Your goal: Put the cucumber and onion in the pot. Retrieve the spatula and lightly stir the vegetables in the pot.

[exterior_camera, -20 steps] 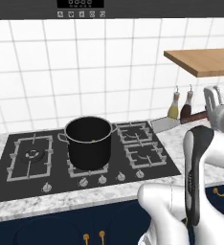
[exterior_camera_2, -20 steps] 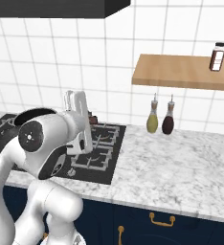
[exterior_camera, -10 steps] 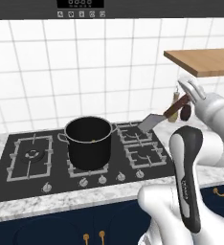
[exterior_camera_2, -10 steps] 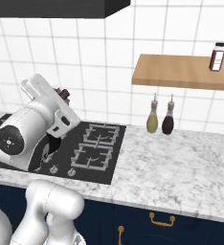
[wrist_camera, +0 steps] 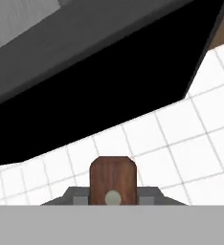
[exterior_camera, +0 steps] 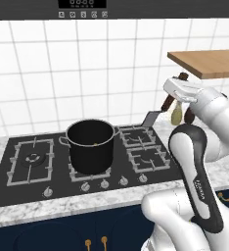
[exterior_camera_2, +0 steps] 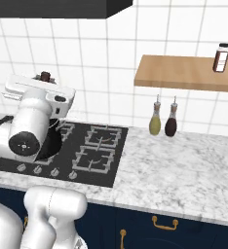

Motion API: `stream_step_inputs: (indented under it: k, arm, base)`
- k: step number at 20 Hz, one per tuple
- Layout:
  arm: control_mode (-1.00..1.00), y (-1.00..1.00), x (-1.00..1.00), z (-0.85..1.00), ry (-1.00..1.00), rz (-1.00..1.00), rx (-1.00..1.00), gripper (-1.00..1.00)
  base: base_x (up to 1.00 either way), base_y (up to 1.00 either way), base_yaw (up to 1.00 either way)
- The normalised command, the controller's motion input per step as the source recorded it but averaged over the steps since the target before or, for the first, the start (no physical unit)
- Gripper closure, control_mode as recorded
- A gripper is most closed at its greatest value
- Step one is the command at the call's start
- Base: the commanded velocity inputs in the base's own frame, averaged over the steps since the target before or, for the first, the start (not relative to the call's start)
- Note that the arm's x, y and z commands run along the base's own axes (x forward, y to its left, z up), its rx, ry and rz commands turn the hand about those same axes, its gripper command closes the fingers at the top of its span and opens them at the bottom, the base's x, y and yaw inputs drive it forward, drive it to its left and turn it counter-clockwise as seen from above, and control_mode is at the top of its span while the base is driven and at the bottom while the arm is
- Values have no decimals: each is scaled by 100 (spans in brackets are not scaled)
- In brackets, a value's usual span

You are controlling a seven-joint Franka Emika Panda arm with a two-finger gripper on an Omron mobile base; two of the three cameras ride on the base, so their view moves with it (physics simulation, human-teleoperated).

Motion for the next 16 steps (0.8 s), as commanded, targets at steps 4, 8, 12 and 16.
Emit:
stream_step_inputs:
  k: [4,8,12,16]
  arm:
    - [-100,-4,38,-9,-24,5,-62,100]
    - [-100,-2,26,-32,7,1,-42,100]
    - [-100,0,25,-34,22,0,-33,100]
    - [-100,0,9,-27,21,0,-30,100]
  base:
    - [0,0,0]
    - [0,0,0]
    - [0,0,0]
    - [0,0,0]
